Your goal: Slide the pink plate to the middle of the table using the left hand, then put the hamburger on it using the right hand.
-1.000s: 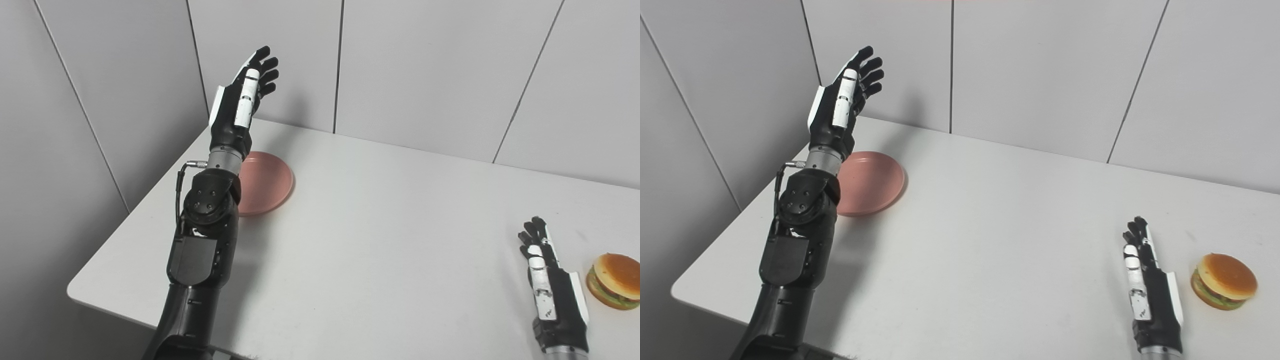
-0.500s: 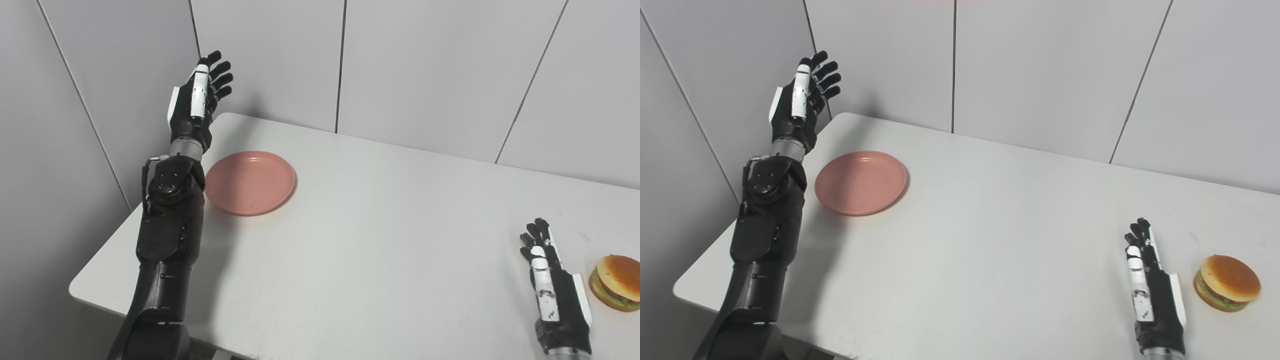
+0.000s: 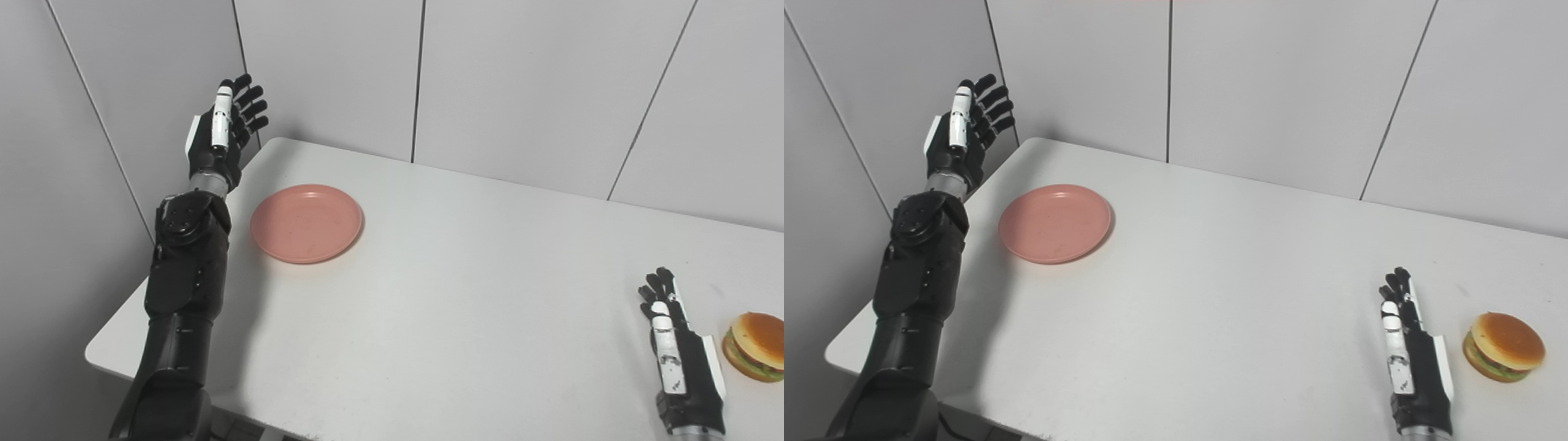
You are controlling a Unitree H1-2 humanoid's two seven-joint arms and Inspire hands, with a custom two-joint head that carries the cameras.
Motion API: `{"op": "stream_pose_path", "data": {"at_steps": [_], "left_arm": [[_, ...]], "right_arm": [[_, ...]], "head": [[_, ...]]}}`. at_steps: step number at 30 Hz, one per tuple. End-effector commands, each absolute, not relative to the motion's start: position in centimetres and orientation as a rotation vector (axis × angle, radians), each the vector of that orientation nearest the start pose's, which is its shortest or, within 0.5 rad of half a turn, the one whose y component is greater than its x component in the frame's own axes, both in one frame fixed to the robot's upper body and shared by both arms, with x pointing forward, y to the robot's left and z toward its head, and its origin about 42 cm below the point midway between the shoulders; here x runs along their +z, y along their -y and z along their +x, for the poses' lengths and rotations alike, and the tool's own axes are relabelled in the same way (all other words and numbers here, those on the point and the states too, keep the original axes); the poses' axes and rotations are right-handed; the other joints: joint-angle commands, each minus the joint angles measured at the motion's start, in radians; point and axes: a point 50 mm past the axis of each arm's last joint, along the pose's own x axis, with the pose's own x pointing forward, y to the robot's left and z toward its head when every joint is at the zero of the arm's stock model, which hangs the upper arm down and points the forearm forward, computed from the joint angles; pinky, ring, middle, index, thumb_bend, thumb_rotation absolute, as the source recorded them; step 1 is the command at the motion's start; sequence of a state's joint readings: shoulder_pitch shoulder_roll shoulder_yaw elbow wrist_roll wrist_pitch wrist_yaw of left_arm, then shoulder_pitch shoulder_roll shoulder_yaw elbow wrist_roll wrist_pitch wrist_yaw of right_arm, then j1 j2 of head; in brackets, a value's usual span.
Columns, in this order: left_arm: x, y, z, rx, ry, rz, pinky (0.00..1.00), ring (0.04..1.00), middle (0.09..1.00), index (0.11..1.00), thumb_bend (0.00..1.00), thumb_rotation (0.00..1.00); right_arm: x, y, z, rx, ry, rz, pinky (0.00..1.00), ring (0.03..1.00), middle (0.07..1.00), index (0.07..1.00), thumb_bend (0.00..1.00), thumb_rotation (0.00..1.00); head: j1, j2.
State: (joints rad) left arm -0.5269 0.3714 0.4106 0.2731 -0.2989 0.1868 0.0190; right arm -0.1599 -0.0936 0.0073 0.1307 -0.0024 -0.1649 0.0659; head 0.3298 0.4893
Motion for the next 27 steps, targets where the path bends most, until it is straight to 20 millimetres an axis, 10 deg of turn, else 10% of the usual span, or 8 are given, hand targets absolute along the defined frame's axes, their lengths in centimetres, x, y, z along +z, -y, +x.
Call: {"op": "stream_pose_path", "data": {"at_steps": [1,27], "left_arm": [[27.2,-42.2,42.8,0.33,0.248,-0.123,0.84,0.838,0.844,0.836,0.34,1.0],[22.2,-45.0,44.1,0.392,0.111,-0.167,0.89,0.871,0.863,0.85,0.36,1.0]], "right_arm": [[8.9,22.4,31.7,0.1,0.09,-0.079,0.98,0.953,0.966,0.981,0.14,1.0],[9.0,22.6,31.6,0.098,0.086,-0.081,1.0,0.96,0.971,0.985,0.16,1.0]], "head": [[0.0,0.001],[0.0,0.01]]}}
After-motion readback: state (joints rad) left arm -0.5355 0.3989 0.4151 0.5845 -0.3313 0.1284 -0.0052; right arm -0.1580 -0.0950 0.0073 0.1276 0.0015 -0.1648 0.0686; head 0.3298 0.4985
